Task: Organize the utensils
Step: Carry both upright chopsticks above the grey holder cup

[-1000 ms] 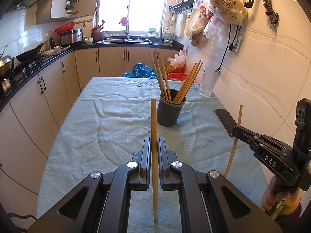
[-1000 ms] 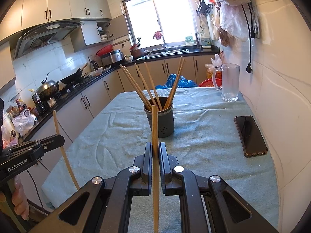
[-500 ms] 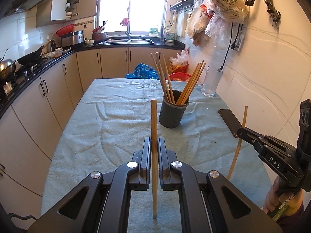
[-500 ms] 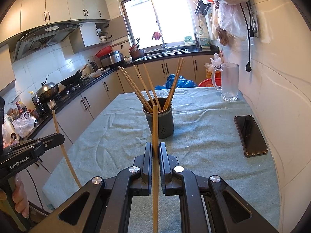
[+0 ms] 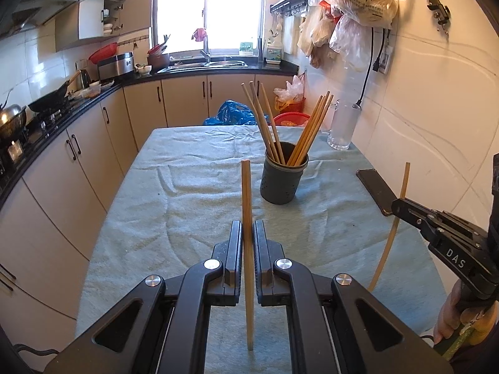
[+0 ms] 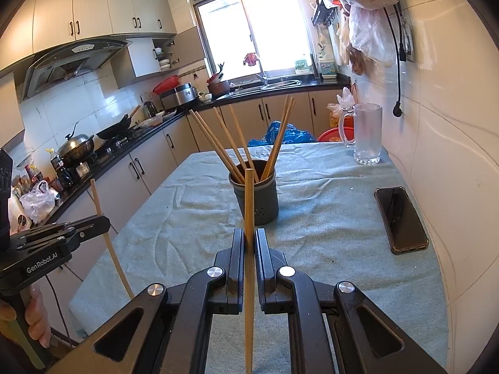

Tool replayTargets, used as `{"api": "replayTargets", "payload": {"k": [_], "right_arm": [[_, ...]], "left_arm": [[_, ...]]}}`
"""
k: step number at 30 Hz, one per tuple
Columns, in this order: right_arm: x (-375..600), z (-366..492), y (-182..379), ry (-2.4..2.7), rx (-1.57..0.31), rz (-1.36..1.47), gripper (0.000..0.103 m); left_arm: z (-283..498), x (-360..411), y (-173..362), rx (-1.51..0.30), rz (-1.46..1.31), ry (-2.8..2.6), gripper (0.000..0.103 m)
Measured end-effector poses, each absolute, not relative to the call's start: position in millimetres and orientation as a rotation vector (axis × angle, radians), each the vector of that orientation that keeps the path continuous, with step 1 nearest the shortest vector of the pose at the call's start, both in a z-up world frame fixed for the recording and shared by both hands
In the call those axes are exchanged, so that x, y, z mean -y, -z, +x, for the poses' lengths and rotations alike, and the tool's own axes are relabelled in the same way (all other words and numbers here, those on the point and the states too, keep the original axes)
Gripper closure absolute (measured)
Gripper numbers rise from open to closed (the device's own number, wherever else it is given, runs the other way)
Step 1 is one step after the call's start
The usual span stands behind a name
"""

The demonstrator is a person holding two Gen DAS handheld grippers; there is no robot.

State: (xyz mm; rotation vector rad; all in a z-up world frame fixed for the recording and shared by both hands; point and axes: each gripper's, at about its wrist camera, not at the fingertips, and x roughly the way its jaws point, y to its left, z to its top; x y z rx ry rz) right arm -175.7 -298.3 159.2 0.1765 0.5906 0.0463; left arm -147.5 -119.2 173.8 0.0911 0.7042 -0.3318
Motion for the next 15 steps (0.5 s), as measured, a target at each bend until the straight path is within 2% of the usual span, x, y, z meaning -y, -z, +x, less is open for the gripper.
{"api": "replayTargets", "payload": {"k": [15], "right_arm": [[304, -166, -168, -0.043, -0.578, 0.184, 0.095]], "left_arm": [[-133, 136, -177, -0.677, 0.201, 0.342, 0.097]]}}
